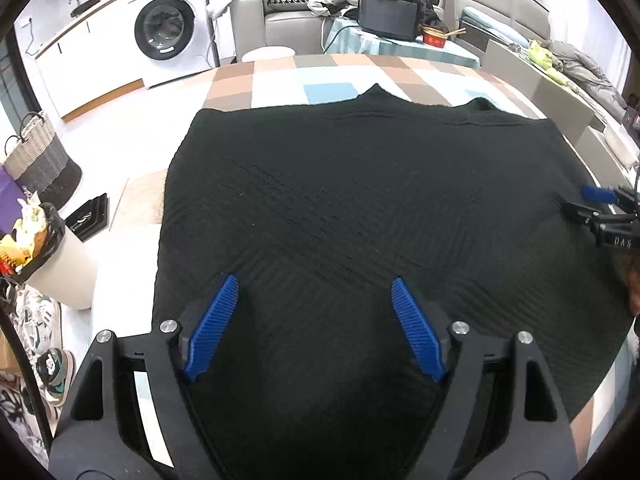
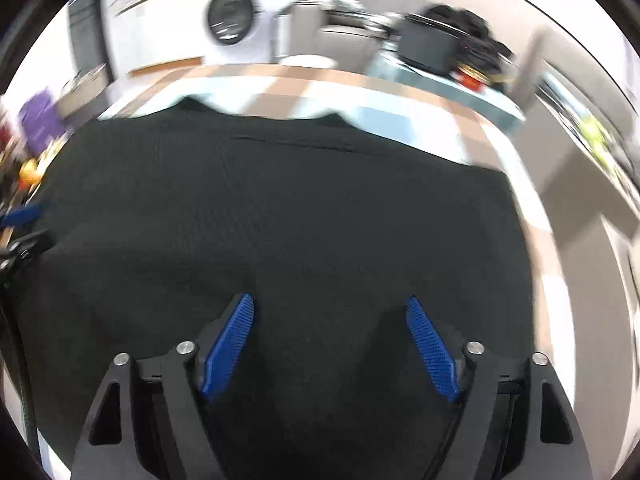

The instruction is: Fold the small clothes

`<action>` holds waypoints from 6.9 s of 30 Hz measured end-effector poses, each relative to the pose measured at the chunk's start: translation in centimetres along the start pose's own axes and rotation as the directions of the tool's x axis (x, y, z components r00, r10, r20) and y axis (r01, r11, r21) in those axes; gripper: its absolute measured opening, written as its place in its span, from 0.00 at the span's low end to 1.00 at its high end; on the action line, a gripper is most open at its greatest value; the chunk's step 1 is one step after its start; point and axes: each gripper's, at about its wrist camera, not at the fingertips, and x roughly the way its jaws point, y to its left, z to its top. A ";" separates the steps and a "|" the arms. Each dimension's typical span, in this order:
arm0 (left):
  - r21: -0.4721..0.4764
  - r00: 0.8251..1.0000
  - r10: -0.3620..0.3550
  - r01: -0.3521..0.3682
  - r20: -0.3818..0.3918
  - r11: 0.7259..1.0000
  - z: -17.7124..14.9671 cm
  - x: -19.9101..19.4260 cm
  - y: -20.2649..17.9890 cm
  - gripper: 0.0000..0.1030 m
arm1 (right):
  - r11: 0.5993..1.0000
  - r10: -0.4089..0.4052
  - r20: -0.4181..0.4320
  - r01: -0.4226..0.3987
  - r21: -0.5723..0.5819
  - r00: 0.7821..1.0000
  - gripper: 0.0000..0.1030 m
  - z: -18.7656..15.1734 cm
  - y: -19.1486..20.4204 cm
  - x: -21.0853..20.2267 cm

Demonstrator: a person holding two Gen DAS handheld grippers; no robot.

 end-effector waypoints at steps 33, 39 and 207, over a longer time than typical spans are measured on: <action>0.060 1.000 -0.002 0.002 -0.003 0.998 4.6 4.0 -2.7 0.83 | 0.992 0.067 0.028 -0.064 -0.110 0.997 0.78 3.7 4.4 2.0; -0.043 0.999 0.050 -0.049 0.016 0.998 0.7 -0.7 2.1 0.82 | 0.997 -0.070 0.001 0.070 0.019 0.998 0.80 1.9 -0.7 0.3; 0.011 0.967 -0.255 0.255 -0.001 0.967 -8.3 -7.8 -6.9 0.66 | 0.887 0.414 -0.002 -0.403 0.225 0.910 0.37 2.7 -2.3 -0.6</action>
